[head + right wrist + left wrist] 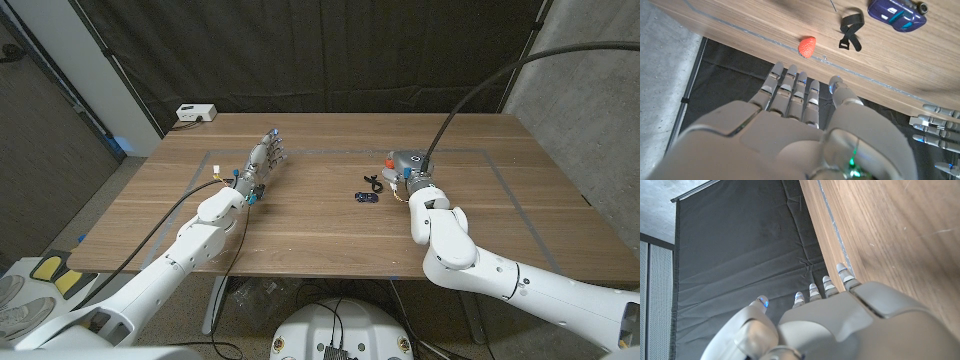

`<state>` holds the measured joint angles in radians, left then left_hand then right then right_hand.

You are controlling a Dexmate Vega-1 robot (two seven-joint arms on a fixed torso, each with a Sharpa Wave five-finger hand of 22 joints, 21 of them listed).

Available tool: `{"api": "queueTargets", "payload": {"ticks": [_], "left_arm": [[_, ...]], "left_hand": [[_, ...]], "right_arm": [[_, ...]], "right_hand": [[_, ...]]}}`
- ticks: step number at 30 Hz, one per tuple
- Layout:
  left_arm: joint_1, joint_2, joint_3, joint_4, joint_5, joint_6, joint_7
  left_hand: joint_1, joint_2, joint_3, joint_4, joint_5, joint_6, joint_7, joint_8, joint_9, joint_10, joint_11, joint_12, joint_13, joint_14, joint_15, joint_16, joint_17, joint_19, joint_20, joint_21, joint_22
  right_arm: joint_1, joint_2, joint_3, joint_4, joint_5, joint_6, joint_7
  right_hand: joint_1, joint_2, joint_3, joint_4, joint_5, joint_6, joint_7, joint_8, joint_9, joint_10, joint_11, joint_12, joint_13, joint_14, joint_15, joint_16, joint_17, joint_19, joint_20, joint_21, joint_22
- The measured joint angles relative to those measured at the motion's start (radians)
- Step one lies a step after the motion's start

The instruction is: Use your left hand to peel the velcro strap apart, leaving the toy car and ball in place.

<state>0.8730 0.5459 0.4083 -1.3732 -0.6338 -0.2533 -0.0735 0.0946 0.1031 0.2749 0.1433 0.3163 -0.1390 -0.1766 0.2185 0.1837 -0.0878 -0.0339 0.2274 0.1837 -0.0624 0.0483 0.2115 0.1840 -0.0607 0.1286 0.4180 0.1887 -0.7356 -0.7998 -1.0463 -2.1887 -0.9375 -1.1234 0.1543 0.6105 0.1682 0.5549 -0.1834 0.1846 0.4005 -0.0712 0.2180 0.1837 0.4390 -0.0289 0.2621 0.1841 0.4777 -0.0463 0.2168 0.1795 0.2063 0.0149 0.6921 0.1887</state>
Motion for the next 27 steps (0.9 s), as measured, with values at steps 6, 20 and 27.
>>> {"api": "queueTargets", "payload": {"ticks": [6,20,27], "left_arm": [[-0.007,-0.004,0.002,0.008,-0.001,0.0,-0.008],[-0.024,-0.015,0.006,0.027,-0.002,0.0,-0.011],[-0.027,-0.018,0.007,0.028,-0.002,0.0,-0.009]], "left_hand": [[0.0,0.0,-0.003,0.003,0.0,0.022,0.0,0.004,0.0,0.006,0.006,0.0,0.0,0.0,0.0,0.0,0.0,0.0,0.0,0.0,0.0],[0.0,0.0,-0.01,0.01,0.0,0.048,0.002,0.008,0.0,0.011,0.011,0.0,0.0,0.002,-0.002,-0.005,0.0,0.005,0.006,0.0,0.0],[-0.004,-0.004,-0.011,0.011,0.0,0.057,0.003,0.008,0.0,0.011,0.011,0.0,0.005,0.01,0.0,-0.005,0.005,0.005,0.005,0.0,0.0]], "right_arm": [[0.011,0.018,-0.012,0.026,-0.041,0.0,0.045],[-0.021,0.079,0.013,0.101,-0.22,0.075,0.163],[-0.054,0.114,0.044,0.139,-0.286,0.113,0.172]], "right_hand": [[0.032,-0.017,0.004,-0.004,0.0,0.0,0.0,-0.004,0.0,-0.001,-0.009,-0.006,0.0,0.0,0.0,-0.006,0.0,0.002,-0.002,0.0,0.0],[0.27,-0.098,0.009,-0.009,0.0,0.084,-0.037,-0.001,0.003,0.074,-0.047,-0.007,0.0,0.058,-0.003,-0.006,0.0,0.045,-0.045,0.035,0.0],[0.355,-0.135,0.008,-0.008,0.004,0.182,-0.055,0.03,0.005,0.138,-0.075,0.004,0.005,0.106,-0.009,-0.001,0.005,0.068,-0.054,0.055,0.0]]}}
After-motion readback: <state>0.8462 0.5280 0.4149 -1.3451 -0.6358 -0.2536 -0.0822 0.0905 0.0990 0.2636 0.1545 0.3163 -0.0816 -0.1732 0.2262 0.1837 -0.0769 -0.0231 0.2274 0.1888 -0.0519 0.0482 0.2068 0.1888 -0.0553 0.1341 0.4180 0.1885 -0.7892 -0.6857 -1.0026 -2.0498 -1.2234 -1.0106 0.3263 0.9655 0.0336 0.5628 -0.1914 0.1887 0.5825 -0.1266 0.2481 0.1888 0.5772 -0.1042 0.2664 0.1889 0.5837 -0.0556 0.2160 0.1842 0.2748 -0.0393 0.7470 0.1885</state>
